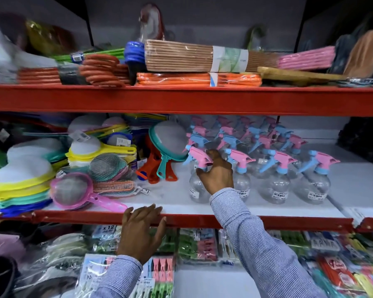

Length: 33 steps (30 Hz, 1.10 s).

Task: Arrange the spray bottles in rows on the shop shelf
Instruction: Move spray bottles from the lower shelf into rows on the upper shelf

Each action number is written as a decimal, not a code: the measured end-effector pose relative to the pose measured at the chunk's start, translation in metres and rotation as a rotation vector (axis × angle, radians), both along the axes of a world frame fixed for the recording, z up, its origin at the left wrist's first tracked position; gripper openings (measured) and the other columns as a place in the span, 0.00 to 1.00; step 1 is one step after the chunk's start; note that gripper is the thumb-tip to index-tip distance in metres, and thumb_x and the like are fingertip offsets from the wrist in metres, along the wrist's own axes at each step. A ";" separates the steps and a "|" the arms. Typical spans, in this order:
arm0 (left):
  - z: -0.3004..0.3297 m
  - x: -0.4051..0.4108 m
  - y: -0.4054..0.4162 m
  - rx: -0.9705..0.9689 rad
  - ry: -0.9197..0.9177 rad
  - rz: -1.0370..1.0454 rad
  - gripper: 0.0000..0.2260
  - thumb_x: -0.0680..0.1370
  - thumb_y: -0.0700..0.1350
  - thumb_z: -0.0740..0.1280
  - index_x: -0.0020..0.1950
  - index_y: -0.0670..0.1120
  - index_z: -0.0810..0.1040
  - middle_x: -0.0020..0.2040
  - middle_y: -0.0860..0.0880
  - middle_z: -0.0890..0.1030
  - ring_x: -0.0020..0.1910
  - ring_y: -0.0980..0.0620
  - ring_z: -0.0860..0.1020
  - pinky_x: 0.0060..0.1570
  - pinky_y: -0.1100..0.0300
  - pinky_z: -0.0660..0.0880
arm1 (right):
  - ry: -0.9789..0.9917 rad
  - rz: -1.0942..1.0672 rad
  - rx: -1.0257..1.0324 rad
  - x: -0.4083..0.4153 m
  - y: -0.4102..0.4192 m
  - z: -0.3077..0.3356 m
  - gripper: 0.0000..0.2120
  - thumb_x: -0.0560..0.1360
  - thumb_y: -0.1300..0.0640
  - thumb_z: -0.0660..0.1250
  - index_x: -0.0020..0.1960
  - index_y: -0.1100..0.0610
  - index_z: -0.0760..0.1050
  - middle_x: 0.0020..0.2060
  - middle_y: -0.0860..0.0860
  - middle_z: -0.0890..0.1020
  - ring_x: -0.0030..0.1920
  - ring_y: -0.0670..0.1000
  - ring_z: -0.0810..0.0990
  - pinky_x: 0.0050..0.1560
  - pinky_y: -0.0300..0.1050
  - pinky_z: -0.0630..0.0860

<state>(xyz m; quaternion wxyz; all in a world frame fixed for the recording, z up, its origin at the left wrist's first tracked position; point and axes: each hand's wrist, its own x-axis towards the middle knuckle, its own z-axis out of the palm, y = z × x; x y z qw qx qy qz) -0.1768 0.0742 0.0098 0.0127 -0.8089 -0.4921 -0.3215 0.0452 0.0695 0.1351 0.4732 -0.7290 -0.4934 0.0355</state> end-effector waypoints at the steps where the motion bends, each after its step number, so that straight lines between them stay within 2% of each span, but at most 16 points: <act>1: 0.000 0.000 0.000 -0.001 -0.004 -0.002 0.19 0.76 0.60 0.61 0.58 0.52 0.82 0.58 0.51 0.84 0.56 0.50 0.81 0.66 0.40 0.68 | 0.007 -0.009 0.008 0.000 0.000 0.000 0.27 0.68 0.56 0.72 0.67 0.50 0.70 0.57 0.59 0.82 0.55 0.62 0.81 0.56 0.50 0.78; 4: 0.000 0.001 0.000 -0.005 -0.005 -0.002 0.19 0.76 0.60 0.61 0.59 0.52 0.82 0.58 0.51 0.84 0.57 0.50 0.81 0.67 0.40 0.67 | 0.008 -0.011 0.010 -0.001 -0.003 -0.001 0.32 0.66 0.56 0.71 0.67 0.43 0.65 0.58 0.54 0.82 0.54 0.60 0.82 0.56 0.52 0.79; 7: 0.000 0.002 -0.001 -0.010 -0.008 0.001 0.19 0.76 0.60 0.60 0.59 0.52 0.82 0.58 0.51 0.84 0.57 0.50 0.80 0.67 0.39 0.67 | 0.016 0.013 0.015 -0.001 -0.006 0.000 0.32 0.67 0.56 0.71 0.66 0.39 0.65 0.59 0.50 0.82 0.55 0.58 0.82 0.56 0.53 0.79; 11: 0.000 0.003 -0.002 -0.013 -0.024 0.009 0.19 0.76 0.61 0.60 0.59 0.52 0.82 0.58 0.51 0.84 0.57 0.50 0.80 0.69 0.39 0.65 | 0.014 0.038 0.022 0.001 -0.005 -0.001 0.31 0.69 0.57 0.70 0.68 0.39 0.66 0.59 0.52 0.82 0.56 0.59 0.81 0.56 0.52 0.78; 15: 0.000 0.003 -0.002 -0.011 -0.024 0.000 0.19 0.76 0.60 0.61 0.60 0.53 0.81 0.59 0.52 0.84 0.58 0.51 0.79 0.69 0.40 0.65 | 0.010 0.046 0.021 0.000 -0.003 -0.003 0.33 0.71 0.58 0.69 0.71 0.39 0.63 0.61 0.52 0.81 0.56 0.59 0.81 0.57 0.53 0.79; 19: -0.001 0.002 -0.002 -0.010 -0.029 -0.003 0.18 0.76 0.59 0.62 0.60 0.53 0.81 0.59 0.52 0.83 0.58 0.51 0.79 0.69 0.42 0.64 | -0.005 0.065 0.060 0.001 -0.006 -0.006 0.37 0.70 0.57 0.70 0.73 0.38 0.58 0.59 0.50 0.83 0.53 0.59 0.83 0.54 0.56 0.81; 23: -0.001 0.002 -0.003 -0.014 -0.002 0.014 0.20 0.77 0.61 0.60 0.61 0.52 0.81 0.59 0.51 0.83 0.59 0.50 0.78 0.70 0.42 0.64 | -0.030 0.099 0.105 0.005 -0.024 -0.011 0.38 0.69 0.57 0.71 0.73 0.40 0.58 0.56 0.53 0.84 0.47 0.58 0.85 0.53 0.53 0.81; 25: 0.005 0.006 -0.006 -0.010 -0.005 0.040 0.22 0.77 0.63 0.59 0.61 0.51 0.81 0.60 0.50 0.83 0.62 0.47 0.78 0.71 0.41 0.63 | -0.030 0.107 0.121 0.008 -0.041 -0.019 0.34 0.68 0.59 0.72 0.70 0.43 0.62 0.54 0.52 0.83 0.41 0.54 0.85 0.50 0.48 0.80; 28: 0.019 0.024 -0.009 -0.017 -0.076 0.027 0.25 0.77 0.63 0.59 0.61 0.48 0.81 0.61 0.48 0.83 0.65 0.44 0.75 0.71 0.44 0.65 | -0.030 0.085 0.066 0.012 -0.057 -0.040 0.20 0.69 0.59 0.72 0.58 0.50 0.71 0.50 0.49 0.83 0.30 0.47 0.81 0.44 0.43 0.78; 30: 0.031 0.044 -0.007 -0.095 -0.174 -0.042 0.26 0.76 0.62 0.61 0.64 0.45 0.79 0.63 0.45 0.82 0.64 0.44 0.76 0.68 0.51 0.68 | -0.019 0.071 0.020 0.015 -0.054 -0.053 0.14 0.70 0.59 0.72 0.54 0.53 0.75 0.50 0.51 0.84 0.32 0.48 0.82 0.43 0.43 0.79; 33: 0.048 0.075 0.001 -0.298 -0.318 -0.120 0.30 0.74 0.57 0.65 0.70 0.40 0.73 0.68 0.41 0.77 0.66 0.43 0.75 0.67 0.54 0.69 | 0.015 0.080 -0.045 0.017 -0.038 -0.066 0.18 0.72 0.58 0.70 0.61 0.57 0.74 0.55 0.55 0.83 0.44 0.54 0.84 0.50 0.48 0.81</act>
